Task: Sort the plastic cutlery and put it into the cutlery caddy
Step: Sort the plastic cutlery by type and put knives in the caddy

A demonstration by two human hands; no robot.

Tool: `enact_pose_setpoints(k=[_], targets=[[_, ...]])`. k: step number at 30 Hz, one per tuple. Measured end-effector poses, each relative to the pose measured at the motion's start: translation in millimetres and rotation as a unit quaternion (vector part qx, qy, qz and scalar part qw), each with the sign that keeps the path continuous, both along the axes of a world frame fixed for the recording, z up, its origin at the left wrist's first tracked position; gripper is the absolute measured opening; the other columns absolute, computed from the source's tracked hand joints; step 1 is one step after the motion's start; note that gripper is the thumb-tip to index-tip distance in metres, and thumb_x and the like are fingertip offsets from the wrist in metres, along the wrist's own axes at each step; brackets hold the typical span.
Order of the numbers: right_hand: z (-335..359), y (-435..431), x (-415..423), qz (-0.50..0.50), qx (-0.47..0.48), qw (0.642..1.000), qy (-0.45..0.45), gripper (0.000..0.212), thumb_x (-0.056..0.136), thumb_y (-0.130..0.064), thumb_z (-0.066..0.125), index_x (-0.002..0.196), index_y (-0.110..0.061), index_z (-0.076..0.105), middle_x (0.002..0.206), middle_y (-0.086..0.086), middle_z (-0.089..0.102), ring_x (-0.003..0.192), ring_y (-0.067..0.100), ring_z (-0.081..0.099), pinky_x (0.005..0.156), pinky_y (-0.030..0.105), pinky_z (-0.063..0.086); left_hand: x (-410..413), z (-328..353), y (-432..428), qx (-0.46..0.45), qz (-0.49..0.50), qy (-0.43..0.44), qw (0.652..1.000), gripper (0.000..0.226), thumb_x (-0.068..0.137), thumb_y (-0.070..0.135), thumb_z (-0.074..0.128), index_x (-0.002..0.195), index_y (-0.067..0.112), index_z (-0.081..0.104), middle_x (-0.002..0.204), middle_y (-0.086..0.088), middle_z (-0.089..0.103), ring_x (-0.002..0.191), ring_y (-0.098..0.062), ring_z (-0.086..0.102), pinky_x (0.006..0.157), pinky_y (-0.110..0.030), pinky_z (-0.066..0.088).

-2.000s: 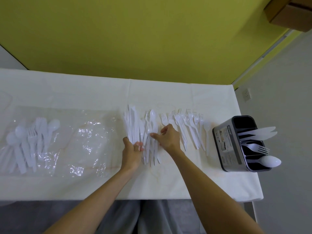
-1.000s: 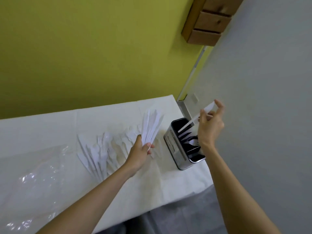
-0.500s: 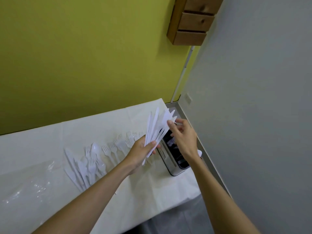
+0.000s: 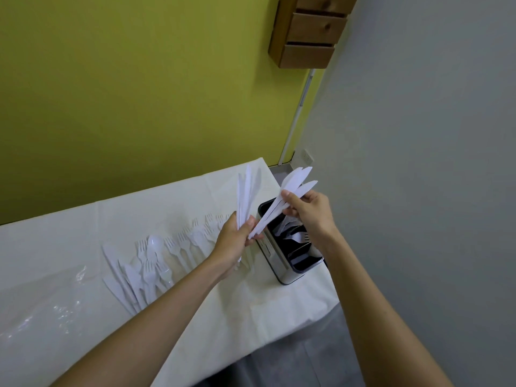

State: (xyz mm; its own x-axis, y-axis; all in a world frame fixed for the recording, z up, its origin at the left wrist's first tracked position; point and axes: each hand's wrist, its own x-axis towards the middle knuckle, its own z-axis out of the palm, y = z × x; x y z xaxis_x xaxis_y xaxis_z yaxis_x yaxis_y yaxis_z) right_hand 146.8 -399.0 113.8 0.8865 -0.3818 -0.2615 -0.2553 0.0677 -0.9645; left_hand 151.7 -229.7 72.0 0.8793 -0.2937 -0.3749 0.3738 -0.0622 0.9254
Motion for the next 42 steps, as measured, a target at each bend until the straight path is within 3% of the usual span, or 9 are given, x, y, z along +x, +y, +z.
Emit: enact_pose_setpoints(k=[5, 10, 16, 21, 26, 30, 34, 39, 42], targets=[[-3, -25, -3, -0.111, -0.065, 0.992, 0.0, 0.015, 0.09, -0.018, 0.07, 0.094, -0.003, 0.072, 0.082, 0.004, 0.073, 0.058, 0.007, 0.068, 0.071, 0.026, 0.059, 3, -11, 14, 0.052, 0.053, -0.001, 0.997, 0.013, 0.101, 0.026, 0.04, 0.095, 0.019, 0.05, 0.083, -0.002, 0.061, 0.07, -0.016, 0.051, 0.066, -0.023, 0.041], [-16, -6, -13, -0.125, -0.247, 0.961, 0.008, 0.017, 0.092, -0.023, 0.066, 0.088, -0.007, 0.068, 0.079, 0.0, 0.071, 0.057, 0.0, 0.068, 0.051, 0.01, 0.049, 1, -11, 14, 0.031, 0.044, 0.02, 0.998, 0.028, 0.101, 0.039, 0.033, 0.114, 0.019, 0.048, 0.077, -0.009, 0.044, 0.069, -0.027, 0.044, 0.077, -0.043, 0.048], [-37, 9, -24, -0.07, -0.356, 0.93, 0.067, 0.024, 0.092, -0.028, 0.067, 0.08, -0.006, 0.065, 0.074, 0.006, 0.069, 0.063, 0.017, 0.063, 0.052, 0.02, 0.047, 7, -4, -4, -0.065, 0.078, 0.061, 0.993, 0.028, 0.102, 0.029, 0.02, 0.108, 0.023, 0.047, 0.07, 0.0, 0.031, 0.06, -0.013, 0.028, 0.063, -0.026, 0.027], [-32, -3, -29, -0.031, -0.349, 0.935, 0.053, 0.023, 0.086, -0.026, 0.074, 0.097, -0.006, 0.069, 0.089, 0.002, 0.071, 0.079, 0.011, 0.064, 0.067, 0.015, 0.049, 11, 2, -19, -0.113, 0.085, 0.047, 0.989, 0.022, 0.105, 0.018, 0.026, 0.097, 0.021, 0.046, 0.088, 0.002, 0.054, 0.094, -0.012, 0.055, 0.098, -0.03, 0.035], [-24, -14, -29, -0.027, -0.337, 0.94, 0.04, 0.034, 0.086, -0.026, 0.074, 0.113, -0.008, 0.066, 0.093, 0.0, 0.066, 0.081, 0.008, 0.062, 0.064, 0.002, 0.042, 18, 8, -49, -0.186, 0.111, 0.013, 0.976, 0.02, 0.102, 0.008, 0.034, 0.092, 0.017, 0.048, 0.105, -0.003, 0.061, 0.117, -0.017, 0.055, 0.108, -0.036, 0.038], [-24, -18, -30, -0.037, -0.366, 0.93, 0.016, 0.028, 0.086, -0.023, 0.074, 0.109, -0.009, 0.065, 0.09, -0.001, 0.064, 0.076, 0.005, 0.059, 0.07, 0.014, 0.051, 17, 0, -64, -0.049, 0.063, -0.077, 0.994, 0.017, 0.1, 0.015, 0.043, 0.092, 0.025, 0.054, 0.101, 0.002, 0.067, 0.107, -0.013, 0.061, 0.098, -0.03, 0.045], [-27, -22, -33, -0.064, -0.37, 0.927, 0.016, 0.041, 0.085, -0.021, 0.075, 0.118, -0.011, 0.054, 0.106, 0.0, 0.054, 0.086, 0.011, 0.053, 0.069, 0.011, 0.04, 10, -9, -67, 0.102, 0.006, -0.126, 0.987, 0.016, 0.101, 0.02, 0.041, 0.106, 0.015, 0.056, 0.105, 0.001, 0.067, 0.098, -0.012, 0.058, 0.07, -0.007, 0.041], [-27, -27, -24, -0.008, -0.353, 0.934, 0.053, 0.024, 0.09, -0.014, 0.069, 0.113, -0.007, 0.064, 0.096, 0.005, 0.064, 0.085, 0.014, 0.058, 0.076, 0.027, 0.051, 11, -9, -68, 0.186, -0.007, -0.183, 0.965, 0.022, 0.1, 0.021, 0.044, 0.112, 0.009, 0.058, 0.107, -0.009, 0.062, 0.095, -0.018, 0.056, 0.075, -0.022, 0.039], [-24, -26, -18, -0.008, -0.379, 0.925, 0.008, 0.009, 0.091, -0.004, 0.064, 0.098, -0.005, 0.07, 0.088, 0.002, 0.065, 0.082, 0.012, 0.059, 0.075, 0.021, 0.05, 13, -12, -71, 0.236, -0.008, -0.209, 0.949, 0.025, 0.098, 0.024, 0.049, 0.11, 0.004, 0.059, 0.104, -0.012, 0.063, 0.094, -0.021, 0.059, 0.071, -0.023, 0.039]])
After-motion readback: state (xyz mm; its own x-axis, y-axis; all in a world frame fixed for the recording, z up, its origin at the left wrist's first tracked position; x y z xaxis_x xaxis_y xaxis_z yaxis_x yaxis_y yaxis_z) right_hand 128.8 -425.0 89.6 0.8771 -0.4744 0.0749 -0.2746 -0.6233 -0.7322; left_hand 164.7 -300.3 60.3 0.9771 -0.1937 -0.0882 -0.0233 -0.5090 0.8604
